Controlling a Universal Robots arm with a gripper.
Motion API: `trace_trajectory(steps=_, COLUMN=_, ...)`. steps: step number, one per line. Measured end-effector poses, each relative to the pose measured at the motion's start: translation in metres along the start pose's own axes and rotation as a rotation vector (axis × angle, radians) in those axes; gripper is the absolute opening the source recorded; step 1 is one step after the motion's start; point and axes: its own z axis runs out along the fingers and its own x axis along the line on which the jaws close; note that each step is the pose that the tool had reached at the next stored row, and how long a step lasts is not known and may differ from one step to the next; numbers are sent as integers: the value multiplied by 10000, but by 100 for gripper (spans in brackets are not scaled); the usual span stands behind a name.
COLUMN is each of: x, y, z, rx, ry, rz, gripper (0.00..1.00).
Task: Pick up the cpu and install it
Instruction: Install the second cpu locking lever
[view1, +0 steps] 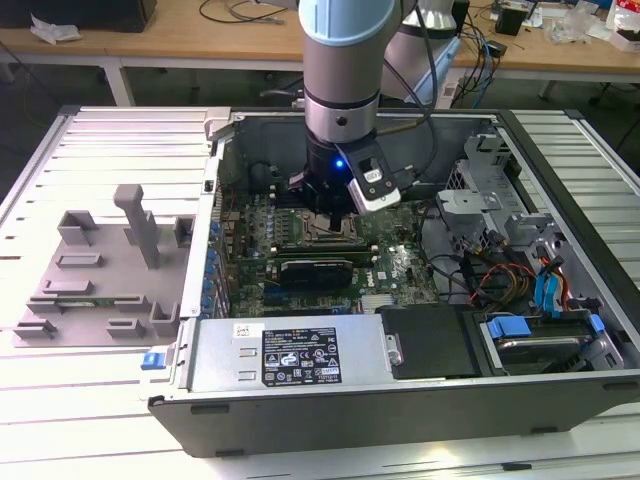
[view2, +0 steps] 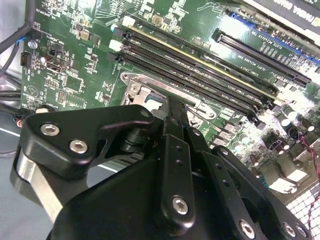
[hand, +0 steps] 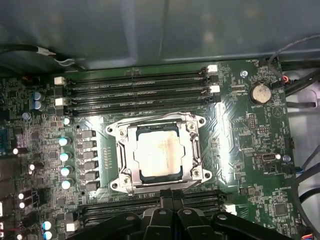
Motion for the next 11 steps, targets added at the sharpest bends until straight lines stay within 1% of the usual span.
trace_trajectory(steps=3, x=0, y=-11, z=8, rx=-12, ry=15, rz=-198, gripper=11)
trace_trajectory(steps=5, x=0, y=-22, z=18, rx=-24, ry=33, rz=-422, gripper=11)
trace_trajectory(steps=8, x=2, y=-24, z=27, rx=-31, ry=44, rz=-560, gripper=11)
trace_trajectory(steps=9, x=8, y=-28, z=30, rx=-36, ry=45, rz=-592, gripper=11)
trace_trajectory(steps=10, x=38, y=-34, z=29, rx=-35, ry=48, rz=-613, gripper=11)
trace_trajectory(steps=11, x=49, y=-36, z=29, rx=-37, ry=48, rz=-617, gripper=11)
